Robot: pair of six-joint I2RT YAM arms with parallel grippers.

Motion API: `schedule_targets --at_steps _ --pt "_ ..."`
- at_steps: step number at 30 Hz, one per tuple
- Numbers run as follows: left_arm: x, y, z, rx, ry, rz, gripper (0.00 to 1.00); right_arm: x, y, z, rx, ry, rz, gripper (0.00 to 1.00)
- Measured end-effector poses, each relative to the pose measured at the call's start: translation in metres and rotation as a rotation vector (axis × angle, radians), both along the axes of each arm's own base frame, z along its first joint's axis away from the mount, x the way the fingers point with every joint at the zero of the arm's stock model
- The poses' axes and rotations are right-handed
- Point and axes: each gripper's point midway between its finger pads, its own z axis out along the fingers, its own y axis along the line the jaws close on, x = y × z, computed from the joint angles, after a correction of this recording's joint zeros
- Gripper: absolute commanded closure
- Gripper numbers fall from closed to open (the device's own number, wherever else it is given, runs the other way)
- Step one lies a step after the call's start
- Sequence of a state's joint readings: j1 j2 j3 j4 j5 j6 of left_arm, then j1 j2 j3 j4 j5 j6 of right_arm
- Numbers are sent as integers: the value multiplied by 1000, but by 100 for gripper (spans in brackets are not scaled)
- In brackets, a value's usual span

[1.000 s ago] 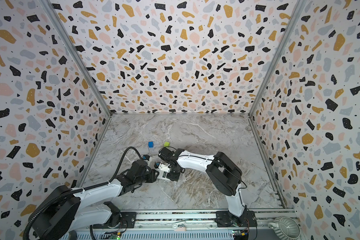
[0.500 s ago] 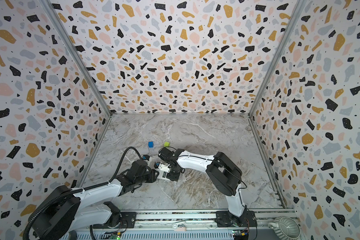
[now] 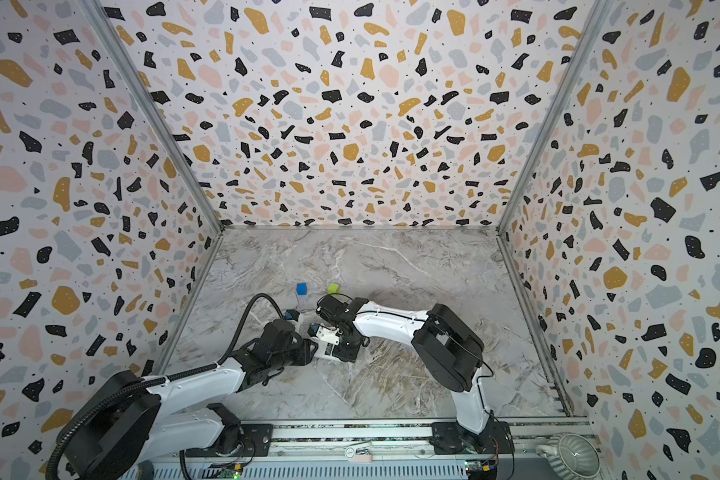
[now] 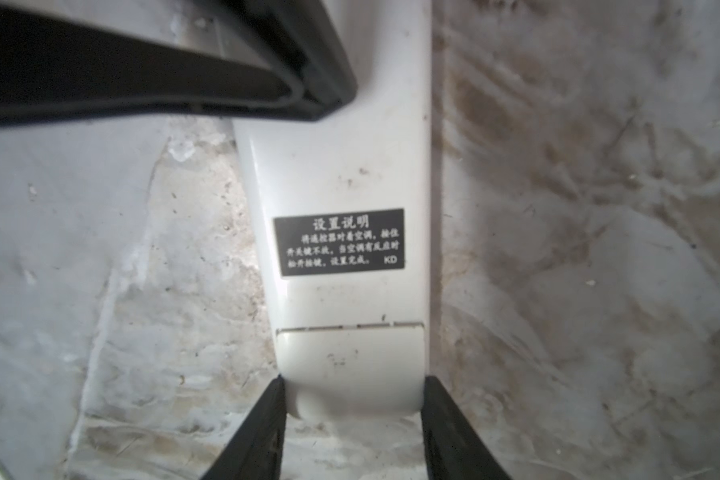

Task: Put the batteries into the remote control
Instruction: 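Lift the right gripper off the cover and move it to the remote's end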

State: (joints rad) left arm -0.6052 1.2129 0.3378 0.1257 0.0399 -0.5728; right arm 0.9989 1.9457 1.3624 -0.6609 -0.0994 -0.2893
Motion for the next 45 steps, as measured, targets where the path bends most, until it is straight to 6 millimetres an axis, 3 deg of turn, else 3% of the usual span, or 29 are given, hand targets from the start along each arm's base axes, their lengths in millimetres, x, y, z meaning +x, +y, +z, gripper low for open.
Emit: schedule_targets --at_steps 6,31,39,45 --pt "0 0 0 0 0 0 53 0 0 -1 10 -1 -11 48" --pt "-1 1 -1 -7 8 10 54 2 24 -9 164 -39 -36 24" --pt "-1 1 -1 -8 7 10 54 0 11 -6 185 -20 -83 21" --pt "-1 0 -1 -9 8 9 54 3 1 17 256 -8 -141 20"
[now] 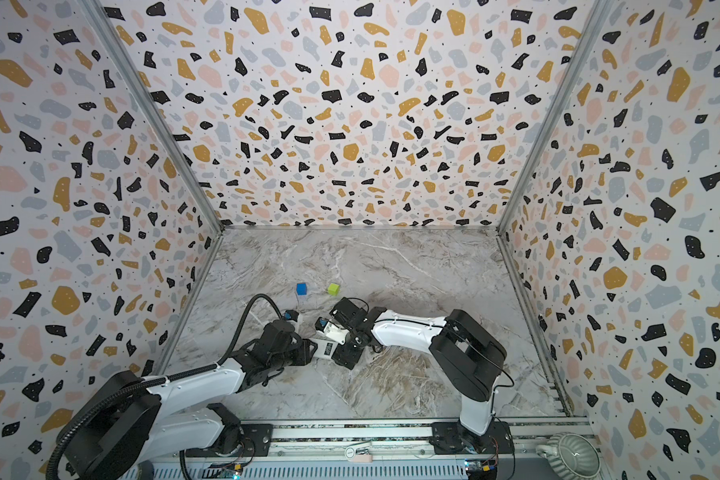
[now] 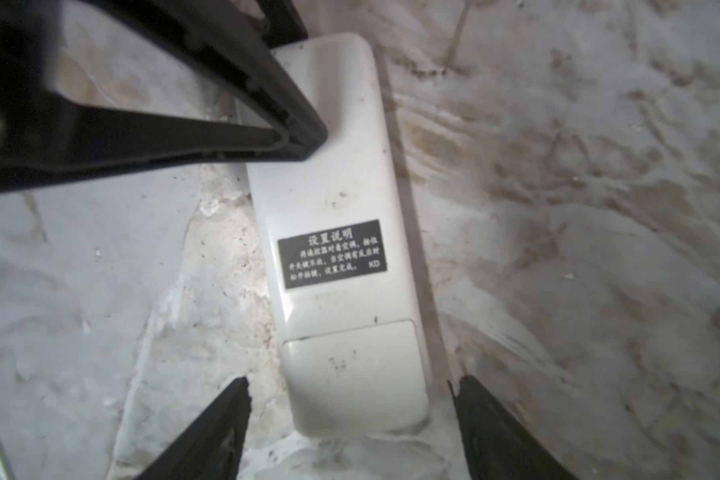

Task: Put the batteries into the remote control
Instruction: 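Lift the right gripper off the cover and move it to the remote's end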

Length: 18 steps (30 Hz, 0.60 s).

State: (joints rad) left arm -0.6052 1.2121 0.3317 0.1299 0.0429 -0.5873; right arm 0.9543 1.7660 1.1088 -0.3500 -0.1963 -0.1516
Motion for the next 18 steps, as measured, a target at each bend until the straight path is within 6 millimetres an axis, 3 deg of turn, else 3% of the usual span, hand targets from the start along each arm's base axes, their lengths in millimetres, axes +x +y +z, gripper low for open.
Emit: schedule_targets --at_steps 4,7,13,18 --pt "0 0 0 0 0 0 54 5 -5 22 74 -6 -56 22" --pt "0 0 0 0 0 0 54 7 -15 29 105 3 -111 38" --pt "0 0 0 0 0 0 54 6 -26 23 115 46 -185 62" --pt "0 0 0 0 0 0 54 1 -24 19 134 82 -193 68"
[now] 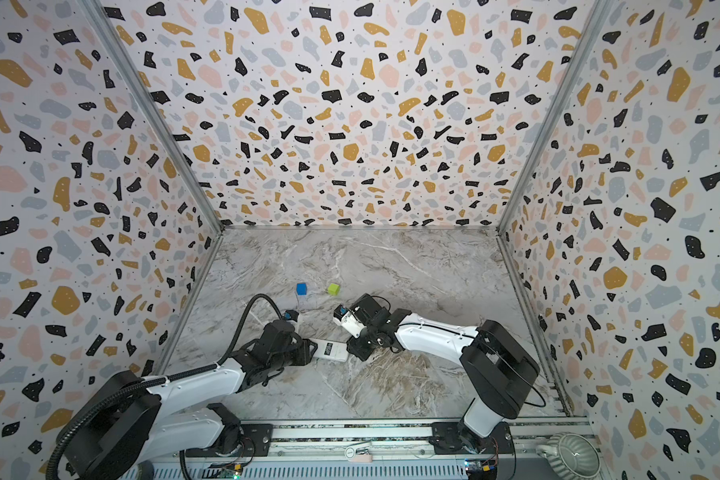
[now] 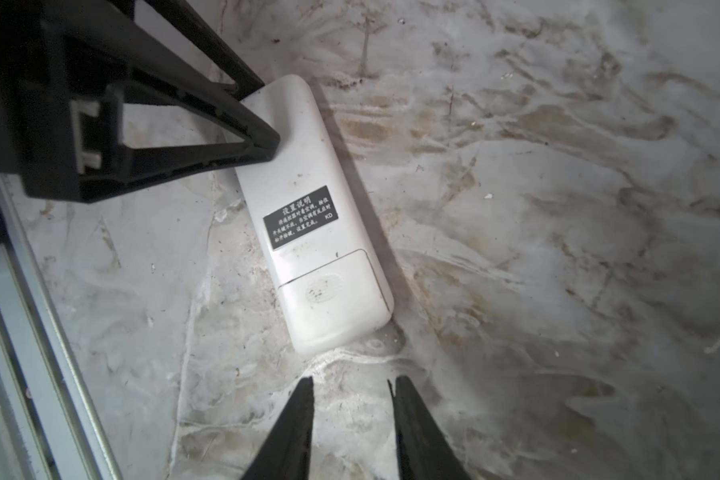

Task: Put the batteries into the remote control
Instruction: 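Lift the right gripper off the cover and move it to the remote's end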

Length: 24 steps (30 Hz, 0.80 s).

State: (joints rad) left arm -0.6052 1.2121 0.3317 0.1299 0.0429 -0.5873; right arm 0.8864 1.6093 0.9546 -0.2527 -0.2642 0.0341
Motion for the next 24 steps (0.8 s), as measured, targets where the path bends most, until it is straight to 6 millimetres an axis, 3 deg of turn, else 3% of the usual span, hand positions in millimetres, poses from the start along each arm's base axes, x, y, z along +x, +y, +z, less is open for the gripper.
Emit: schedule_targets --at_steps 6,24 --pt "0 0 0 0 0 0 54 0 10 2 47 16 10 70" --pt "0 0 0 -1 -1 0 54 0 14 -26 17 62 3 74"
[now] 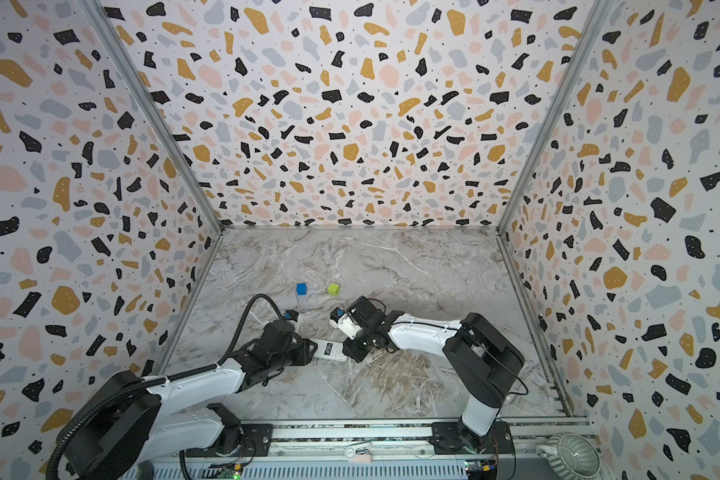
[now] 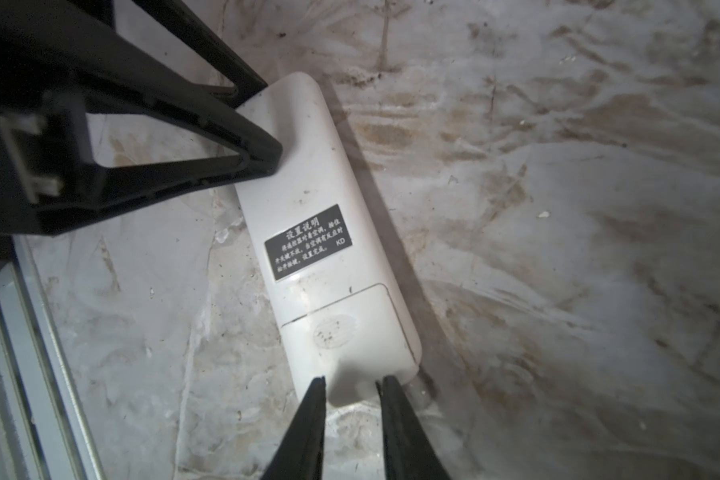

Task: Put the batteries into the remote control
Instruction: 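Lift the right gripper off the cover and move it to the remote's end, then grasp the end of the white remote with the right gripper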

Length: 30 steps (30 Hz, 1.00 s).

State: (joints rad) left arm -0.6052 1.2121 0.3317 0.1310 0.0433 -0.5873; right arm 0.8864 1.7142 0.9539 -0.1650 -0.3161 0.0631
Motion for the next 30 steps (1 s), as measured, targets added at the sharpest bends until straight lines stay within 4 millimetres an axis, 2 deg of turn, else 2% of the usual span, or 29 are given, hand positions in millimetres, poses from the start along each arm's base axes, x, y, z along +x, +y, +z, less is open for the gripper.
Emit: schedule_targets --at_steps 4,30 --pt "1 -1 1 -3 -4 0 54 1 -1 -5 -12 3 -4 75" --pt "0 -1 -1 -17 -8 4 54 2 1 -8 -3 22 -43 76"
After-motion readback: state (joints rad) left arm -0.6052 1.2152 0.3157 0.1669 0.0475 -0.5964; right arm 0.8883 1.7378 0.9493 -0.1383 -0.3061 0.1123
